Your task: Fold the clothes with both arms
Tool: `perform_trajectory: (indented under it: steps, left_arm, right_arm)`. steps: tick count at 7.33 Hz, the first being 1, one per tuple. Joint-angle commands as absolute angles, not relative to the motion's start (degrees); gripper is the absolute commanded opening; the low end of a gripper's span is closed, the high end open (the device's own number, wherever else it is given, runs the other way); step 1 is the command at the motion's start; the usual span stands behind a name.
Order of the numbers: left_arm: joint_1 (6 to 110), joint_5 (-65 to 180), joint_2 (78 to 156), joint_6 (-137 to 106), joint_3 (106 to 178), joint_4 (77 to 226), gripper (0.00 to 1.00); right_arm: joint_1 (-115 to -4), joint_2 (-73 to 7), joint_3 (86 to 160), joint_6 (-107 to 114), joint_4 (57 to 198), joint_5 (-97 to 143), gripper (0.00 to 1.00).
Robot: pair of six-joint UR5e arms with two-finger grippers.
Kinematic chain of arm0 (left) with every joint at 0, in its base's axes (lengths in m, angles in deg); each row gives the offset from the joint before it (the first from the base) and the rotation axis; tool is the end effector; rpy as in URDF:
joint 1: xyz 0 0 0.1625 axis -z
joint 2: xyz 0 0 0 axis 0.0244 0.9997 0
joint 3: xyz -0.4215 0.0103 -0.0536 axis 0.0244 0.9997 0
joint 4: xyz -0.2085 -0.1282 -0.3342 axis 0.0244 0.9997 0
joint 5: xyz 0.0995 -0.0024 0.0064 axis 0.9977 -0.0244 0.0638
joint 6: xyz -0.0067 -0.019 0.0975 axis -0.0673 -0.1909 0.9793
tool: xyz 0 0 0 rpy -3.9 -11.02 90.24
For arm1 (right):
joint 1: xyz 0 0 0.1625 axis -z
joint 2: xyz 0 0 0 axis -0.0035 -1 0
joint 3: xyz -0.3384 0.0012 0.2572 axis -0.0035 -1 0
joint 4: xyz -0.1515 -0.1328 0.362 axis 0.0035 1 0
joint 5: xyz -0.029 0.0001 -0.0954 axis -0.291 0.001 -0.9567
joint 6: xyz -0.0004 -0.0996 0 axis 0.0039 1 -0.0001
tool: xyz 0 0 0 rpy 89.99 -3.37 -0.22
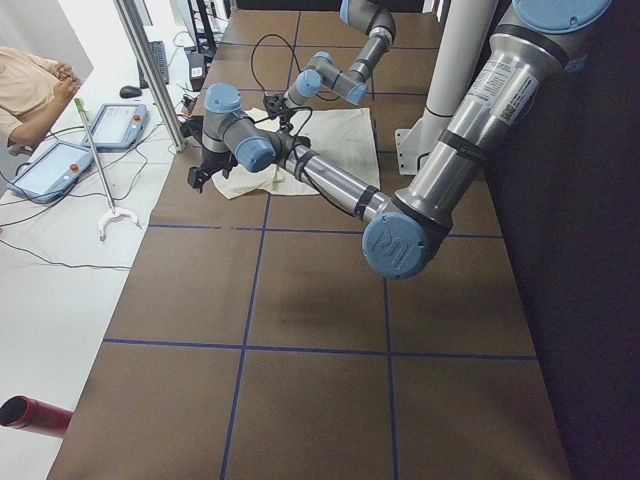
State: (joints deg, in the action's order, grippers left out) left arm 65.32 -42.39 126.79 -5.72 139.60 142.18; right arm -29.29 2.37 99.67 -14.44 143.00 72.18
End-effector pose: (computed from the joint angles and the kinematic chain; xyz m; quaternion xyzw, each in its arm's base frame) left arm 0.1966 -0.6631 0.3383 0.2964 0.3310 0.2445 0.8619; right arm -0.6249 -0.5350 0.2095 0.2937 -0.1027 -0.1733 0.9344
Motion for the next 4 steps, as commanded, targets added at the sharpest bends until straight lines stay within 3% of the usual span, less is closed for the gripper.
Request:
perform_trajectory:
  steps: [1, 4]
  left_arm:
    - [65.31, -42.39, 126.78, -5.74, 139.52, 142.18, 1.0]
    - [65.22, -42.39, 126.78, -6.53, 139.61, 142.18, 1.0]
  right_arm:
    - [-29.03, 1.29, 98.76, -12.85, 143.07, 71.17, 0.85]
    - [-28.59, 0.23, 98.85, -12.58, 143.16, 70.99, 0.82]
